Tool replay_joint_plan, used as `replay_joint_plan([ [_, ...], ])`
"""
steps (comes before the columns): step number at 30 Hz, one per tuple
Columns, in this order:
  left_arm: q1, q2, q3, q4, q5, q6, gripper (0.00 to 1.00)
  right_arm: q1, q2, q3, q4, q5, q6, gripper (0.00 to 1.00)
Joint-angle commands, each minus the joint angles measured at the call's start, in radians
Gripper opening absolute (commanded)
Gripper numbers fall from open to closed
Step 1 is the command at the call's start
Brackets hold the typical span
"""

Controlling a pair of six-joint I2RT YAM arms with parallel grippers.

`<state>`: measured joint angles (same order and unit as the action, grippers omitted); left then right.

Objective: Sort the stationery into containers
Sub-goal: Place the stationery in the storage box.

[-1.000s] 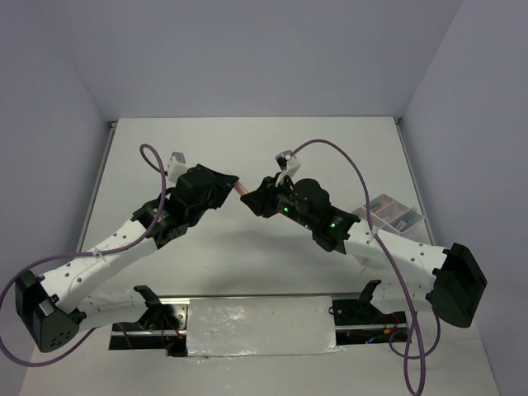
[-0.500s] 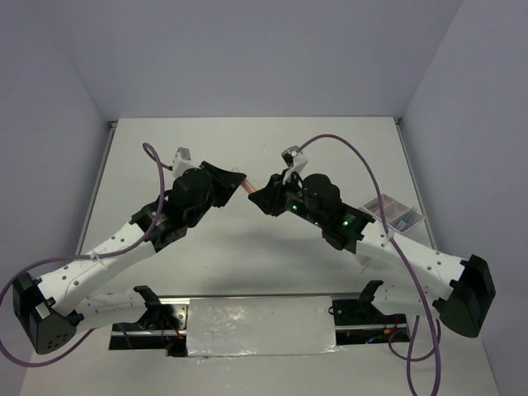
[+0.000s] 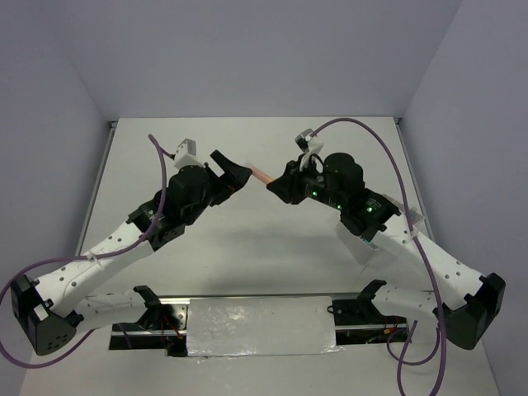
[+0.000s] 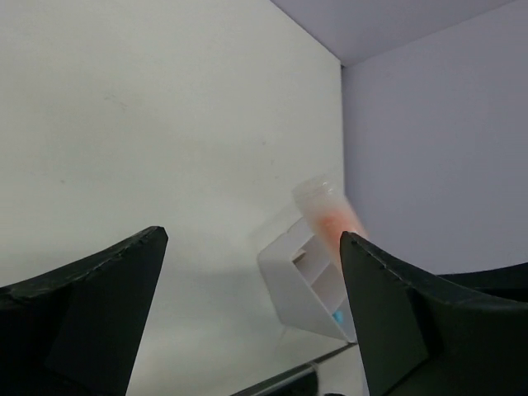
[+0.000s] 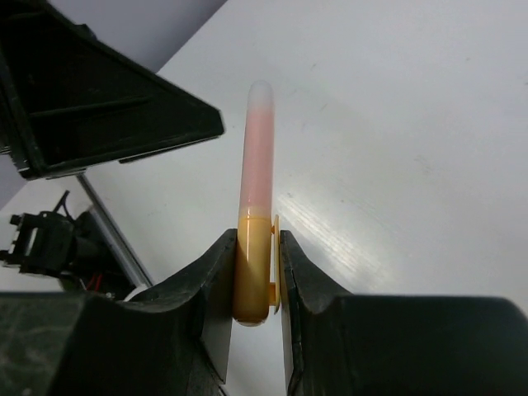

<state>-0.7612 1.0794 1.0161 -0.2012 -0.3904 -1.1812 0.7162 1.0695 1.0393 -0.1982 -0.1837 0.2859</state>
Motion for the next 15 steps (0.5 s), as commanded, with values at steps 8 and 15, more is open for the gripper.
replay_joint_plan([
  [8,0.016,-0.035,0.067,0.026,0.063,0.636,0.99,-0.070,0.075,0.260,-0.434,-0.265,-0.379,0.00],
  [15,-0.035,-0.085,-0.063,0.304,0.584,0.983,0.95,-0.070,0.170,0.386,-0.701,-0.182,-0.501,0.00],
])
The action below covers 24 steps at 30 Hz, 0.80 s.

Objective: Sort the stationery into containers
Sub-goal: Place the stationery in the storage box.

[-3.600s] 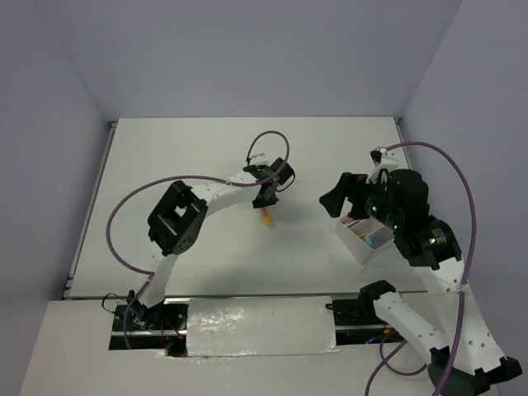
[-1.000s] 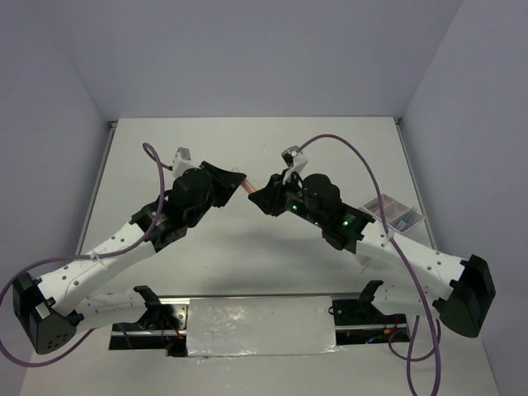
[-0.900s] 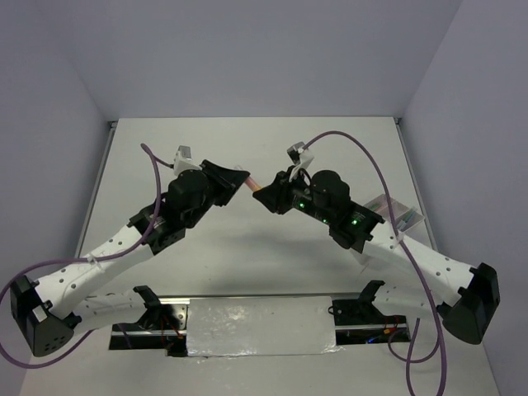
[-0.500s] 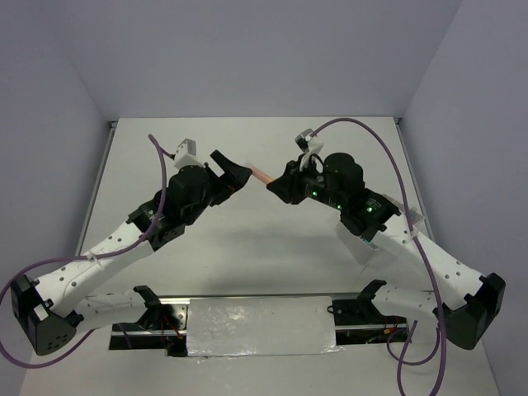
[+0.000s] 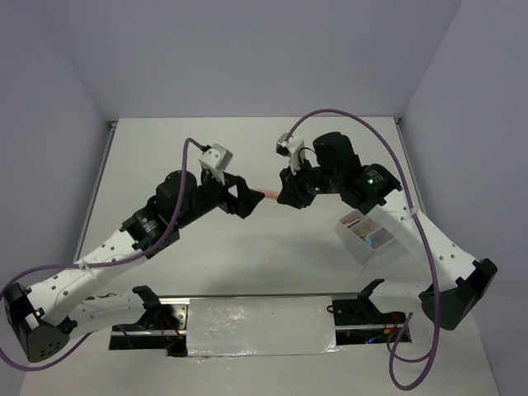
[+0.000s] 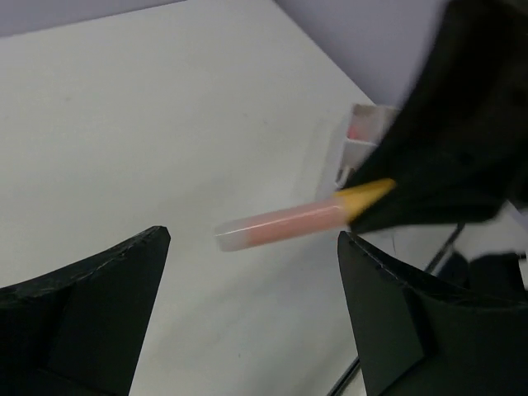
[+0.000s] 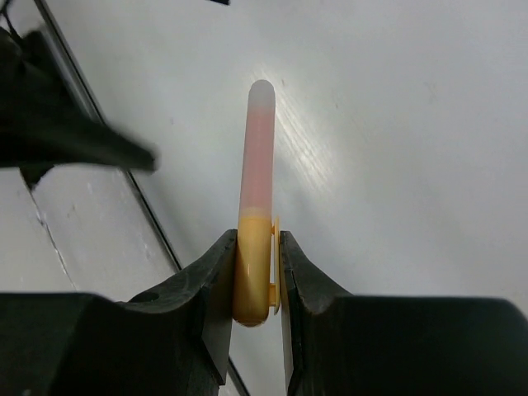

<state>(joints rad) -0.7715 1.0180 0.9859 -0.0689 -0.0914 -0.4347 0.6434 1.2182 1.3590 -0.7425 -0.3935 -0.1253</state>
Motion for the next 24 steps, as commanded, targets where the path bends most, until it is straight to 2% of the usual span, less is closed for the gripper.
replay_joint_plan([
  [1,-0.023,-0.027,-0.035,0.179,0.320,0.284,0.96,0.002,0.023,0.071,-0.156,0.044,-0.096,0.00],
  [2,-0.014,-0.035,-0.035,0.181,0.355,0.313,0.98,0.002,0.029,0.075,-0.170,0.024,-0.106,0.00],
  [4,0.009,-0.012,-0.017,0.167,0.525,0.363,0.99,0.004,0.033,0.080,-0.184,-0.017,-0.138,0.00],
  [6,0.066,0.028,0.028,0.135,0.771,0.355,0.99,0.004,0.029,0.074,-0.182,-0.109,-0.175,0.00],
  [9,0.089,0.115,0.075,0.106,0.938,0.350,0.94,0.002,0.000,0.057,-0.187,-0.204,-0.221,0.00],
  [13,0.092,0.157,0.092,0.072,0.979,0.370,0.94,0.001,-0.087,0.028,-0.161,-0.261,-0.254,0.00],
  [16,0.092,0.175,0.102,0.050,1.051,0.373,0.85,0.001,-0.098,0.037,-0.161,-0.263,-0.252,0.00],
  [18,0.092,0.179,0.094,0.057,1.101,0.369,0.84,0.001,-0.101,0.041,-0.146,-0.243,-0.240,0.00],
  [21,0.090,0.179,0.086,0.060,1.104,0.366,0.76,-0.001,-0.083,0.058,-0.152,-0.249,-0.229,0.00],
  [24,0.092,0.182,0.089,0.060,1.114,0.358,0.62,-0.002,-0.054,0.074,-0.170,-0.289,-0.235,0.00],
])
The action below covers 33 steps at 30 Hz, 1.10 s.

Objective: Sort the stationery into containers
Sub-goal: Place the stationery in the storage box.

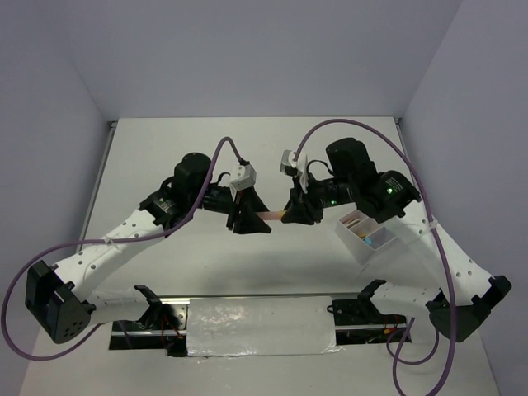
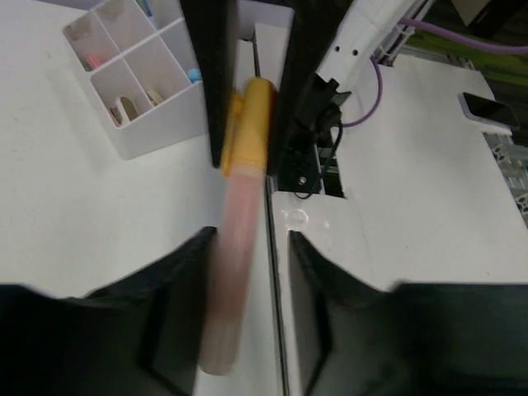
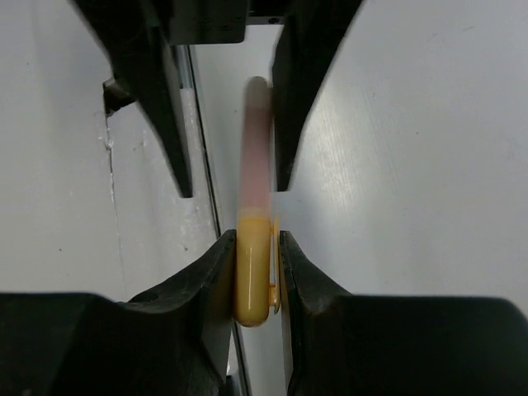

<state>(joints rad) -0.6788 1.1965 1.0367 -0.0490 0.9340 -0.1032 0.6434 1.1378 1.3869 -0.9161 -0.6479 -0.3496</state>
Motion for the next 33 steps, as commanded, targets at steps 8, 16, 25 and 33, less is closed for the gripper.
replay_joint_plan([
  [8,-0.004,0.034,0.036,0.083,0.040,0.013,0.00,-0.011,0.001,0.040,0.095,-0.067,0.033,0.00],
  [16,-0.004,0.006,-0.079,0.414,-0.160,-0.236,0.00,-0.043,-0.148,-0.165,0.671,0.040,0.412,0.00],
  [25,-0.016,-0.028,-0.248,0.878,-0.429,-0.633,0.00,-0.050,-0.207,-0.376,1.212,0.159,0.816,0.00],
  [33,-0.031,-0.054,-0.265,0.939,-0.471,-0.658,0.00,-0.047,-0.148,-0.345,1.184,0.076,0.790,0.23],
])
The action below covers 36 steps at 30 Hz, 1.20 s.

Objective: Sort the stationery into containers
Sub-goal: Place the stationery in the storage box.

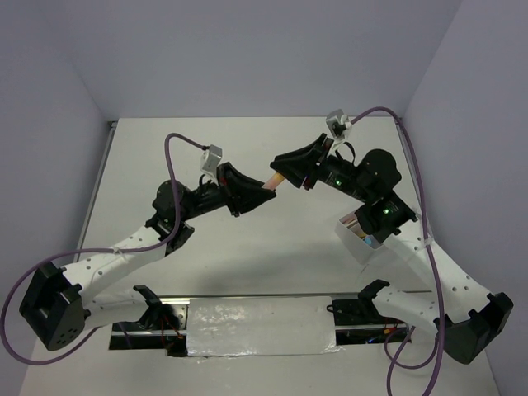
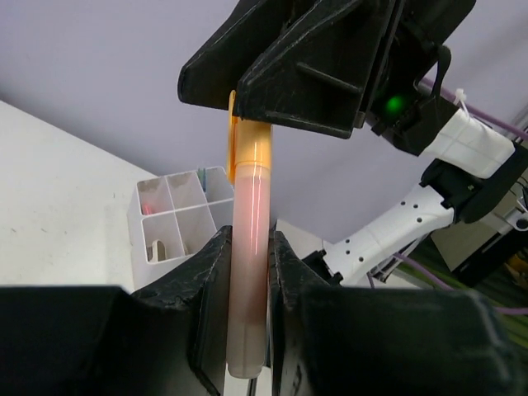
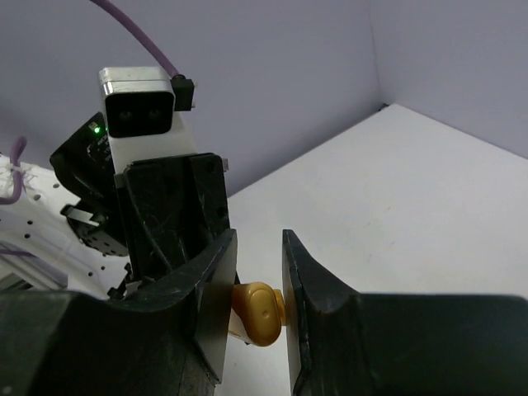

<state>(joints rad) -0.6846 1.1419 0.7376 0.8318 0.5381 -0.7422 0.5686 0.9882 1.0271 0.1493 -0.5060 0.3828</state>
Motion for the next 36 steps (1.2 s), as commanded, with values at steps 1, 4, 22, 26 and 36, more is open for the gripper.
replay_joint_plan([
  [1,-0.026,-0.001,0.037,0.053,-0.075,-0.011,0.00,0.028,0.000,0.002,0.127,-0.072,0.064,0.25],
  [4,-0.027,0.002,0.032,0.081,-0.050,-0.019,0.00,0.028,-0.002,-0.002,0.141,-0.075,0.074,0.33],
  [22,-0.027,-0.014,-0.029,0.273,0.112,-0.054,0.00,-0.139,-0.079,-0.027,0.182,-0.459,0.133,0.45],
  [26,-0.027,-0.013,-0.029,0.286,0.112,-0.065,0.00,-0.139,-0.086,-0.025,0.121,-0.491,0.067,0.54],
  [36,-0.027,-0.004,-0.024,0.317,0.151,-0.082,0.00,-0.150,-0.082,-0.045,0.121,-0.485,0.070,0.36],
])
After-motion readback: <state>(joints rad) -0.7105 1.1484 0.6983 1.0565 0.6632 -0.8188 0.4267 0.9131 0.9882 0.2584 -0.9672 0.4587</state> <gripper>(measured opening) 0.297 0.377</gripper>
